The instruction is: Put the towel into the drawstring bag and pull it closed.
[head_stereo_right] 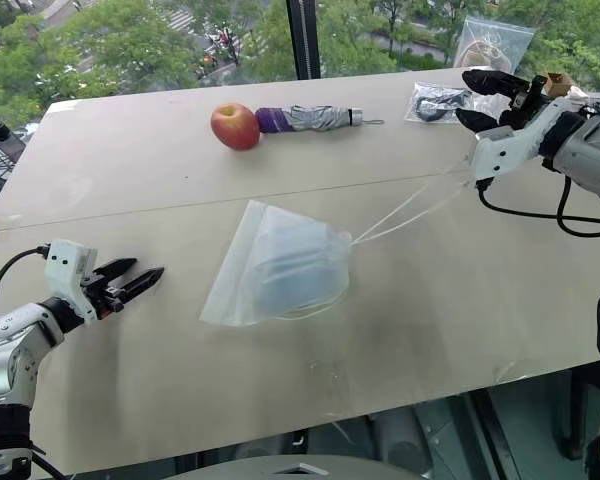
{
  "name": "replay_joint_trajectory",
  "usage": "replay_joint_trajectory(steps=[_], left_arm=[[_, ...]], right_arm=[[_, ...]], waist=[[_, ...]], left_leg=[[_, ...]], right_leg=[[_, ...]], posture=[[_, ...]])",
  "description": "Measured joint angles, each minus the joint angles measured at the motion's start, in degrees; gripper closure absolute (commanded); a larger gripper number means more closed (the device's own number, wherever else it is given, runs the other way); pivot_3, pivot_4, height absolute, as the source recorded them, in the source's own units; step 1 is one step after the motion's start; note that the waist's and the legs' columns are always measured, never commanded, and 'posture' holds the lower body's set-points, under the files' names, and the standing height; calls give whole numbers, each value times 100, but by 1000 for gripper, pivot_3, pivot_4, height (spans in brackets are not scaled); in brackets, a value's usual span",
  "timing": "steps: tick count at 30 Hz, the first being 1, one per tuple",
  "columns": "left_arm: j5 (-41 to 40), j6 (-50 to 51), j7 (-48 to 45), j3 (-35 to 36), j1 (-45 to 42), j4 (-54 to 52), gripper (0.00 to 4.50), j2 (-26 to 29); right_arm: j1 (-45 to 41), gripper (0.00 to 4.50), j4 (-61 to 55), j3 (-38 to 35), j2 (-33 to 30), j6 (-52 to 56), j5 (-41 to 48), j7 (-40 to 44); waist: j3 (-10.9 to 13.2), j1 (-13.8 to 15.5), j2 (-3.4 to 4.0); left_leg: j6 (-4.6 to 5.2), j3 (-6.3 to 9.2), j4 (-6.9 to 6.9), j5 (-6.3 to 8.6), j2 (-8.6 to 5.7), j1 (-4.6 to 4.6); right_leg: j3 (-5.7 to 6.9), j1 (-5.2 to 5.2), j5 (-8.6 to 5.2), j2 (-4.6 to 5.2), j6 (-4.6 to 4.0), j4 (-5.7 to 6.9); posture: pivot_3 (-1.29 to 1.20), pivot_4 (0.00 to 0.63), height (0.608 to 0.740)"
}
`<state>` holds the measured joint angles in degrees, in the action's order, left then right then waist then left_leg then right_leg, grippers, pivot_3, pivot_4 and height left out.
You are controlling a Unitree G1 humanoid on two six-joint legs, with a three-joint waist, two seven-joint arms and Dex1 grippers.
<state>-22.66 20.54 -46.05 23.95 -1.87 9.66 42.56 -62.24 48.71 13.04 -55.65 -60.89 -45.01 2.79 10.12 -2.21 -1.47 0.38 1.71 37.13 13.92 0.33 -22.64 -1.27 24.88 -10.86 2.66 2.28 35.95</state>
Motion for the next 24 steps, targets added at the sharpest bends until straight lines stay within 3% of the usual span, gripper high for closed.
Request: replay_joint_trajectory(steps=[2, 6, 8, 9, 11, 14, 19, 24], left_arm=[[3, -1, 23, 0, -7, 0, 1180, -21], [13, -10, 161, 17, 16, -21, 1180, -121], [13, 3, 276, 14, 37, -111, 1180, -230], [10, 17, 312, -27, 65, -224, 1180, -326], [-4, -25, 373, -35, 143, -370, 1180, -448], [6, 30, 434, -32, 263, -434, 1180, -470], [2, 32, 556, -147, 258, -644, 1180, -651], [-1, 39, 597, -158, 238, -652, 1180, -670]], right_arm=[[-22, 1947, -181, 30, -96, -268, -440, -684], [-309, 1947, -280, -80, 179, -543, 46, -963], [-496, 1947, 48, 122, 363, -519, 573, 61], [-405, 1947, 405, 339, 384, -426, 767, 941], [29, 1947, 968, 632, 388, -320, 993, 1926], [72, 1947, 1226, 588, 516, -103, 1755, 2804], [-88, 1947, 921, 282, 589, 475, 3232, 4662], [-129, 1947, 775, 7, 914, 1222, 3833, 5166]], waist=[[-1, 0, 0], [-3, -14, 5], [-11, -19, -8], [-24, -7, -29], [-45, 62, -72], [21, -19, 74], [5, -37, 36], [11, -24, 47]], left_leg=[[0, -2, 1, 0, 0, 2], [2, -11, 1, -1, 1, 21], [3, -6, -2, 0, 5, 64], [7, 10, -5, 3, 8, 101], [10, 29, 4, 5, 22, 98], [34, -22, 12, 7, -13, 91], [34, -17, 11, 9, 19, 105], [33, -22, 12, 9, 19, 105]], right_leg=[[-3, -1, 0, 0, 0, 2], [-15, -12, 5, 0, 5, 10], [-7, -63, 1, -3, -1, -2], [12, -116, -3, -3, -3, -20], [36, -137, -5, 6, -3, -31], [-38, -103, 11, 47, 24, -15], [-3, -119, 21, 8, 39, -11], [-8, -116, 13, 8, 22, -6]], posture=[[0, 150, 740], [0, 150, 740], [0, 150, 740], [0, 150, 740], [0, 150, 740], [0, 150, 740], [0, 150, 740], [0, 150, 740]])
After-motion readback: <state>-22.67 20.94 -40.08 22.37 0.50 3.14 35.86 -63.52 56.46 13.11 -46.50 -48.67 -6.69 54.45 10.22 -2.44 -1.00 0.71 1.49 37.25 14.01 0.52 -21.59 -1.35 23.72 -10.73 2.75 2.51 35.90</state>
